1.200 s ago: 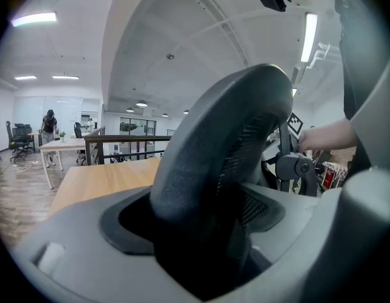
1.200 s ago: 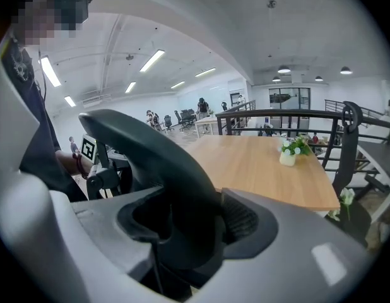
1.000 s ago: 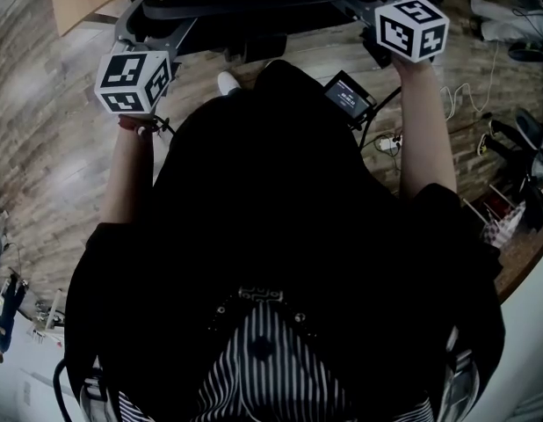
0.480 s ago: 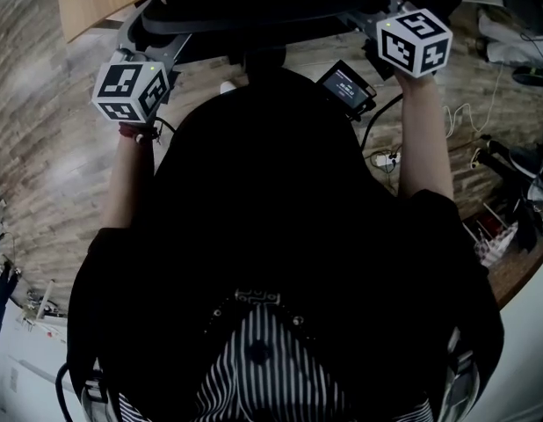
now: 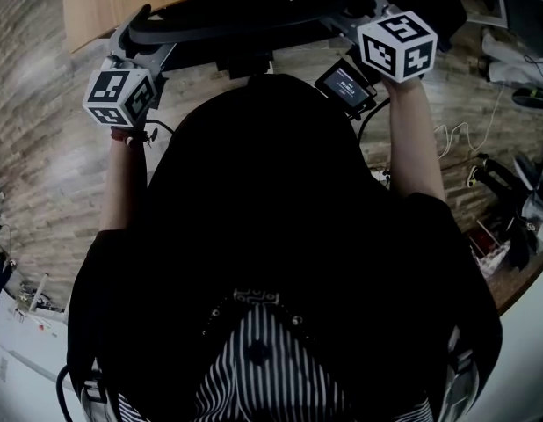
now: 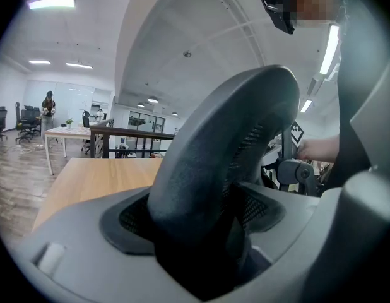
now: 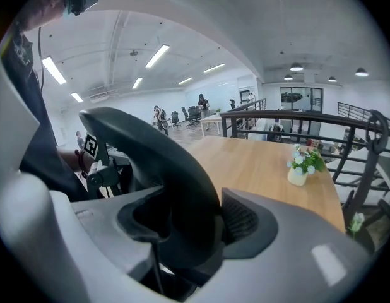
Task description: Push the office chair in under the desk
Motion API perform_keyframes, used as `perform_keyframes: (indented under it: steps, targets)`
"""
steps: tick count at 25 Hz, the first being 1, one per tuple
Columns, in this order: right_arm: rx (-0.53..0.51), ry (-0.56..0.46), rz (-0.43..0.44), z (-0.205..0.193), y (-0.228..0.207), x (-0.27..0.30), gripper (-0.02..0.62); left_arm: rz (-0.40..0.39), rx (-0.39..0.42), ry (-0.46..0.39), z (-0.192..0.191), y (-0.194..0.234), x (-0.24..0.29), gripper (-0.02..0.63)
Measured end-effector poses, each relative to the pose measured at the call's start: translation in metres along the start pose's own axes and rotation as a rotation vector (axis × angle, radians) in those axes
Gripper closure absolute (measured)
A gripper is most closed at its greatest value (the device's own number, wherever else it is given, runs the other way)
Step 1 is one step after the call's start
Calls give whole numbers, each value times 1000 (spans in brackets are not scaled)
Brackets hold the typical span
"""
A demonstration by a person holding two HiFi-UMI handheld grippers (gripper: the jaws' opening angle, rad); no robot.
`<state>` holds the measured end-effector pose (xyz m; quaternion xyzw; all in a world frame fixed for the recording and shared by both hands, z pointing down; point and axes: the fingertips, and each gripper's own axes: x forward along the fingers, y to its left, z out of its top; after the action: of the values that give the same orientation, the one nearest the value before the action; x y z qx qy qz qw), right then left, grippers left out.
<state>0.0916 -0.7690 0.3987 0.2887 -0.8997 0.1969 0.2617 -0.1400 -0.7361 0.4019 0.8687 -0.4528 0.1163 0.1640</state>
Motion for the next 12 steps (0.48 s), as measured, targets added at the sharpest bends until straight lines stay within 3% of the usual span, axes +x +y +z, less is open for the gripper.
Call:
perform_keyframes:
  steps: [12]
  targets:
    - [-60, -17, 54, 24, 20, 7, 345, 31, 10, -57, 15, 16, -24, 224]
